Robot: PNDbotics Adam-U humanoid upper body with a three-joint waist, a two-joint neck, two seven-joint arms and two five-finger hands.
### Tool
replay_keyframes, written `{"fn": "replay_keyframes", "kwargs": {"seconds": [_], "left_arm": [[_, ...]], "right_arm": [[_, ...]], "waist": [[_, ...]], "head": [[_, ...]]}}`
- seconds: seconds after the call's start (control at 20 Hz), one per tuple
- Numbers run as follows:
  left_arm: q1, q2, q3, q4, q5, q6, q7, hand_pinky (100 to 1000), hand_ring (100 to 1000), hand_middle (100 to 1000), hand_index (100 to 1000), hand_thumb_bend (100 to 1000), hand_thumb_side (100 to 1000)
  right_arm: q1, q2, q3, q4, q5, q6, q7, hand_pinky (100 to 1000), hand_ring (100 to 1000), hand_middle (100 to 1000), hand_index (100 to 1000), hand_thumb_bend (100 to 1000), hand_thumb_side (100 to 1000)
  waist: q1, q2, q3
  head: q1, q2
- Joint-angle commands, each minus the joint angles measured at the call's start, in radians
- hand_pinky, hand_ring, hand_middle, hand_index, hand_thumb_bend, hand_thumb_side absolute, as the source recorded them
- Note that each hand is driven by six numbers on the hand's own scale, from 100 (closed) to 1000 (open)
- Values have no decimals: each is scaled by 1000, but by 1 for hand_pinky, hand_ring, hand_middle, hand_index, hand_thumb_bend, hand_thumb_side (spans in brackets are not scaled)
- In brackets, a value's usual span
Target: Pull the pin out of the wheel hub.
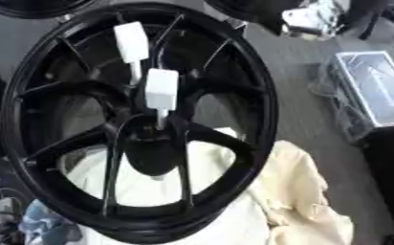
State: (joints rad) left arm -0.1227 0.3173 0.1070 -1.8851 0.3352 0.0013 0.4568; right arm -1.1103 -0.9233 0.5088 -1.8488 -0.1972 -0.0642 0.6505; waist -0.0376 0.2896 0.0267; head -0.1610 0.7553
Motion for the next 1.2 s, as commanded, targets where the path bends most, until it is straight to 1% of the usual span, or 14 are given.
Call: {"fn": "replay_keyframes", "kwargs": {"seconds": [0.05,0.25,0.5,0.6,0.65,0.7,0.85,0.95,1.05,1.1,1.2], "left_arm": [[1,28,4,-8,4,0,0,689,723,694,734,287,774],[9,28,6,-6,6,-1,3,689,723,695,733,286,777],[16,30,8,-4,6,-1,5,689,723,696,734,285,779],[16,30,9,-4,6,-1,6,690,724,697,734,285,780],[15,30,9,-3,6,-2,6,690,723,697,734,284,780],[15,30,9,-3,6,-1,6,690,723,697,734,284,781],[15,29,10,-2,6,-1,7,690,723,697,734,284,782],[14,29,10,-1,7,-1,7,690,724,698,734,283,784],[14,30,11,0,6,-1,8,690,724,698,734,282,784],[14,30,11,1,6,-1,8,690,724,698,734,281,786],[15,29,11,2,4,-1,8,691,724,698,734,280,788]], "right_arm": [[-38,37,16,42,53,48,42,934,866,821,908,100,460],[-45,78,39,56,114,106,81,935,867,826,916,100,506],[-45,120,55,68,194,173,105,929,861,821,919,100,528],[-44,131,62,60,223,188,113,927,859,818,919,110,544],[-43,135,65,55,233,195,118,926,858,818,919,136,555],[-42,138,67,49,238,201,123,926,857,818,920,112,566],[-40,143,62,27,240,220,125,926,851,813,917,115,580],[-39,142,61,7,237,232,126,925,845,810,917,100,667],[-38,139,60,-16,236,246,130,924,839,806,914,100,716],[-39,140,57,-28,234,254,129,922,831,799,911,100,765],[-40,140,46,-58,238,265,118,919,824,794,909,100,767]], "waist": [[5,-24,-3],[8,-24,-7],[9,-24,-16],[9,-23,-17],[9,-22,-17],[8,-21,-17],[8,-19,-18],[8,-16,-17],[8,-14,-16],[8,-12,-16],[8,-10,-16]], "head": [[3,8],[10,13],[26,15],[26,15],[26,15],[27,15],[30,15],[32,15],[32,15],[33,15],[34,15]]}}
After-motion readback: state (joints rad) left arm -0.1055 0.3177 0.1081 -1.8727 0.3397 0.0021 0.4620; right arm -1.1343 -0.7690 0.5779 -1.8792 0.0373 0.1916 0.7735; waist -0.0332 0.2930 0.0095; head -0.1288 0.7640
